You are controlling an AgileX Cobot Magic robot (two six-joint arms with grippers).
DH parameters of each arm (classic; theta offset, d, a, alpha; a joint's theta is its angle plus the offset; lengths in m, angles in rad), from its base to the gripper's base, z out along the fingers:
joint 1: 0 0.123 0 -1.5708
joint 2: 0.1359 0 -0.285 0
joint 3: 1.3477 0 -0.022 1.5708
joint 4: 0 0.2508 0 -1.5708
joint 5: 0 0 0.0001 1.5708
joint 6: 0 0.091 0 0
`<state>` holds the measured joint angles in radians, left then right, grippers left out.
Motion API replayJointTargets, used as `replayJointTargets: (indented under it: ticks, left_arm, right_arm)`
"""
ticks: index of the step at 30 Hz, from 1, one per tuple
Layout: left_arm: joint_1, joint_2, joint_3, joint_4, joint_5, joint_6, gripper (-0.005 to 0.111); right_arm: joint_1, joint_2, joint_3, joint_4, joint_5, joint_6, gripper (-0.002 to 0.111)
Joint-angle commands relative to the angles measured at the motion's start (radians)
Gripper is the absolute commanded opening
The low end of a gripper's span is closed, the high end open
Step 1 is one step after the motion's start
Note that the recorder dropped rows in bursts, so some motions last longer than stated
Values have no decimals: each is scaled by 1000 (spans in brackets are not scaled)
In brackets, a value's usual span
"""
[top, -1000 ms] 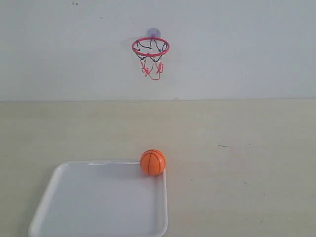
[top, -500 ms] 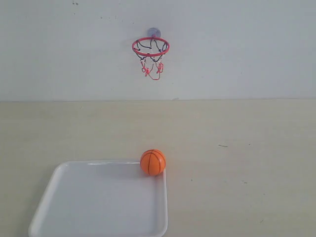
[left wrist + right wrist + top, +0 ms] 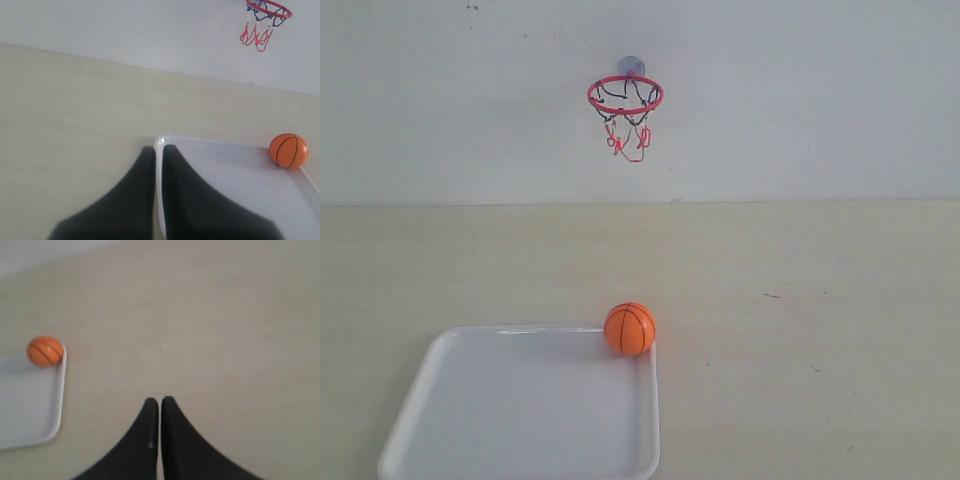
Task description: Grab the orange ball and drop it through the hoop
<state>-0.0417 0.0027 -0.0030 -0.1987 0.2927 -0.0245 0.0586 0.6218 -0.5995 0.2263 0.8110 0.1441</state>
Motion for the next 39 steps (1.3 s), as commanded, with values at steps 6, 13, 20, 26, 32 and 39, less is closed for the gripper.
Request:
replayJointTargets:
  ticks: [6, 13, 20, 26, 32, 39]
  left_arm:
    - [2, -3, 3, 5, 2, -6, 4]
    - [2, -3, 3, 5, 2, -6, 4]
    - [2, -3, 3, 5, 2, -6, 4]
    - [2, -3, 3, 5, 2, -6, 4]
    - [2, -3, 3, 5, 2, -6, 4]
    - [2, -3, 3, 5, 2, -6, 4]
  right_arm:
    - [-6, 206, -17, 67, 160, -98, 1]
    - [-6, 310, -17, 162, -30, -310, 1]
    - [18, 437, -53, 581, -1, -736, 1]
    - [148, 594, -112, 855, 90, -996, 1]
    - [405, 642, -121, 801, -273, -1061, 1]
    - [469, 874, -317, 663, -229, -840, 6]
